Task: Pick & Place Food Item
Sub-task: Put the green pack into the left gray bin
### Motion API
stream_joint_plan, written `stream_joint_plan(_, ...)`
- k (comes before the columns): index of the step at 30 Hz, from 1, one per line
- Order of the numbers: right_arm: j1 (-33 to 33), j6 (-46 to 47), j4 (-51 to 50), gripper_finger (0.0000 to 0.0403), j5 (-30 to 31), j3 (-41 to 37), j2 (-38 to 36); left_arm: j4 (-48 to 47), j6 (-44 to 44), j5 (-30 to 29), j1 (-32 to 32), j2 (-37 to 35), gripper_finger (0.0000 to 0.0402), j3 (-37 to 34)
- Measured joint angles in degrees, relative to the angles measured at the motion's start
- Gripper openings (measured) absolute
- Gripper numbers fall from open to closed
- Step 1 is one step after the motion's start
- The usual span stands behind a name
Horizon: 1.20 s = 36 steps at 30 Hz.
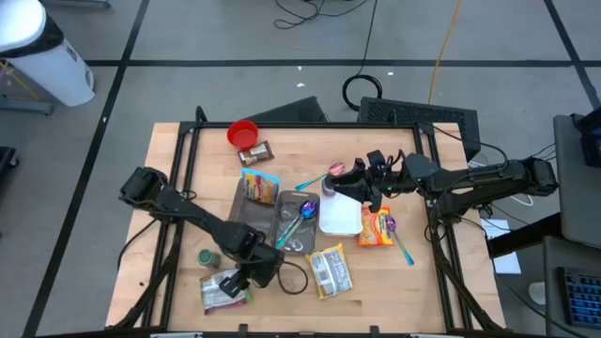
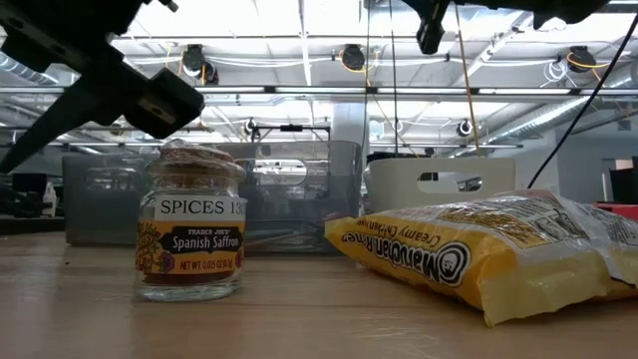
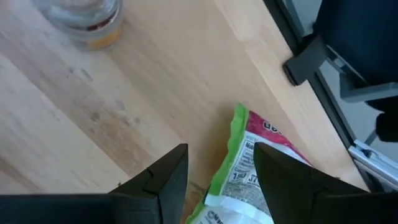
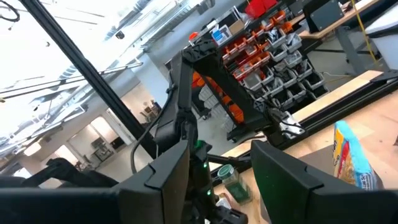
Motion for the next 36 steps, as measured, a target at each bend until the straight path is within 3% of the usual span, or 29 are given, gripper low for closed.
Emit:
stream_joint_plan(14, 0.0, -0.1, 0.0, 0.0164, 0.2, 0.0, 0.0, -1.9, 4.4, 1.6, -1.1, 7.0, 0.0191, 0.0)
stream_joint_plan(24, 0.0, 0.6, 0.0, 0.0164, 1.1, 0.0, 0.0, -6.2, 9.4, 6.0, -1.1, 9.0, 0.0188, 0.0)
stream_joint_plan(28, 0.0, -0.1, 0.0, 0.0164, 2.0, 0.0, 0.0, -7.7, 10.6, 6.5, -1.1, 9.1, 0.0152, 0.0)
stream_joint_plan(36, 0.0, -0.5, 0.0, 0.0164, 2.0, 0.0, 0.0, -8.7, 13.3, 7.7, -1.1, 9.1, 0.0027, 0.0)
